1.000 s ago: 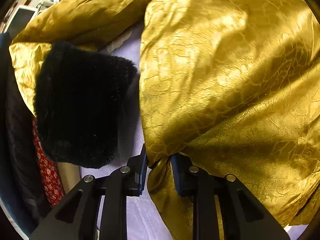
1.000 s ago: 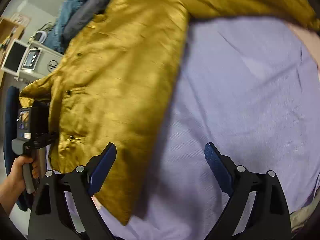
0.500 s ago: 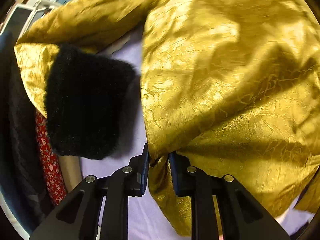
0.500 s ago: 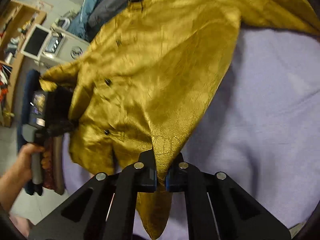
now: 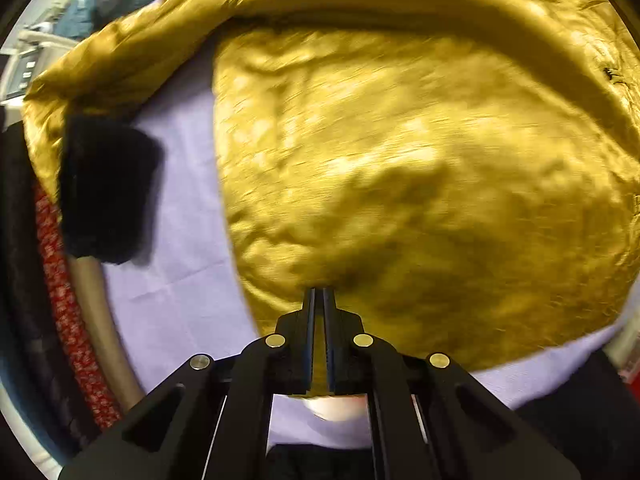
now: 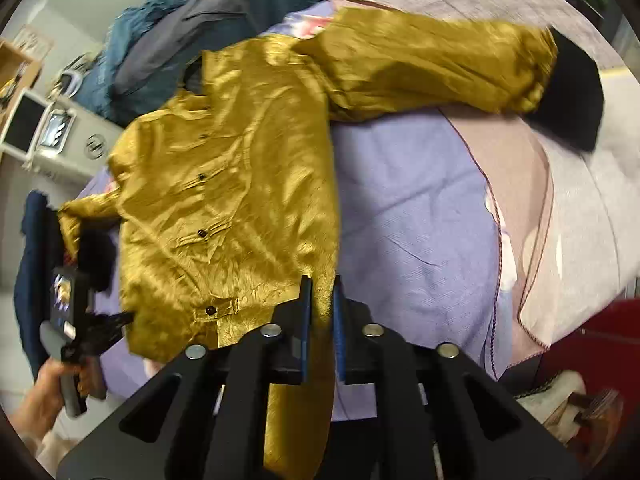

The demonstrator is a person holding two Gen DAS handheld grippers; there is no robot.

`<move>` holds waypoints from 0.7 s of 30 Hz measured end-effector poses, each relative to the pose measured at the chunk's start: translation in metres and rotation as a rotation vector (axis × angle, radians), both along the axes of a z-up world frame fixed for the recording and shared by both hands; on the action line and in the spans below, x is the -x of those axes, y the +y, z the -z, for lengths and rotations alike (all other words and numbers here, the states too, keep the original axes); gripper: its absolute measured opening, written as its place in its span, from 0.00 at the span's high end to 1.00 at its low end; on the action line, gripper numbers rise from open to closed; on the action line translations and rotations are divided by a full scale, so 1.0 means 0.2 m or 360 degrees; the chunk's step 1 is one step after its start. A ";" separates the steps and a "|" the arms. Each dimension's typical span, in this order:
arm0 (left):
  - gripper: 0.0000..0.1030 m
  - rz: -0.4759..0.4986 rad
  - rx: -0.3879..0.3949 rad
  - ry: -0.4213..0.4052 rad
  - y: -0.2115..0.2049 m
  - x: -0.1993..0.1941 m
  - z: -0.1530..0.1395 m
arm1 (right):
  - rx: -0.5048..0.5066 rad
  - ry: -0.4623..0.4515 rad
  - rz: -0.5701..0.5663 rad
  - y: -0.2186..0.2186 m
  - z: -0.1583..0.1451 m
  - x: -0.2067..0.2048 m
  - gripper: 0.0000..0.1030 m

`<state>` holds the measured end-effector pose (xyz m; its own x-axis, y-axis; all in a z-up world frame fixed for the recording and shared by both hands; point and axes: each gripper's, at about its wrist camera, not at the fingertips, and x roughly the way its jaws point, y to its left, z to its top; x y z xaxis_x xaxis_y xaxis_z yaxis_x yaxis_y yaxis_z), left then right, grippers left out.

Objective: Fold large clothes

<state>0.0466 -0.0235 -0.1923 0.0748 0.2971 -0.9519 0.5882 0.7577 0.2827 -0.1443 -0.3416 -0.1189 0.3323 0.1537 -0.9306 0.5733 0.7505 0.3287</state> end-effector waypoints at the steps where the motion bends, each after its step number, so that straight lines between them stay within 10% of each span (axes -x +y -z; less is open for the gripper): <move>1: 0.95 -0.0036 -0.0033 -0.0019 0.06 -0.02 0.03 | -0.0039 0.0033 0.0009 0.01 0.05 -0.01 0.43; 9: 0.93 -0.0416 -0.0296 -0.0088 0.58 -0.25 0.16 | -0.0053 0.0081 0.0195 -0.15 0.16 0.12 0.32; 12: 0.93 -0.0566 -0.0126 -0.0119 0.68 -0.32 0.05 | 0.0009 0.0133 0.0114 -0.14 0.20 0.10 0.32; 13: 0.84 -0.0579 -0.0049 -0.0135 0.68 -0.32 0.01 | 0.0019 0.0130 0.0091 -0.13 0.21 0.09 0.32; 14: 0.47 -0.0579 0.0050 -0.0152 0.66 -0.33 -0.06 | 0.0014 0.0119 0.0071 -0.12 0.20 0.06 0.32; 16: 0.05 -0.0539 0.0176 -0.0263 0.58 -0.34 -0.18 | -0.0004 0.0110 0.0061 -0.10 0.22 0.02 0.32; 21: 0.06 -0.0527 0.0410 -0.0433 0.31 -0.56 -0.36 | -0.0044 0.0067 0.0034 -0.01 0.21 -0.08 0.32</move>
<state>0.1595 0.0393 -0.1202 0.2721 0.1048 -0.9566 0.2354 0.9566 0.1717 -0.1278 -0.3436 -0.1600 0.2965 0.1731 -0.9392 0.6027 0.7289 0.3246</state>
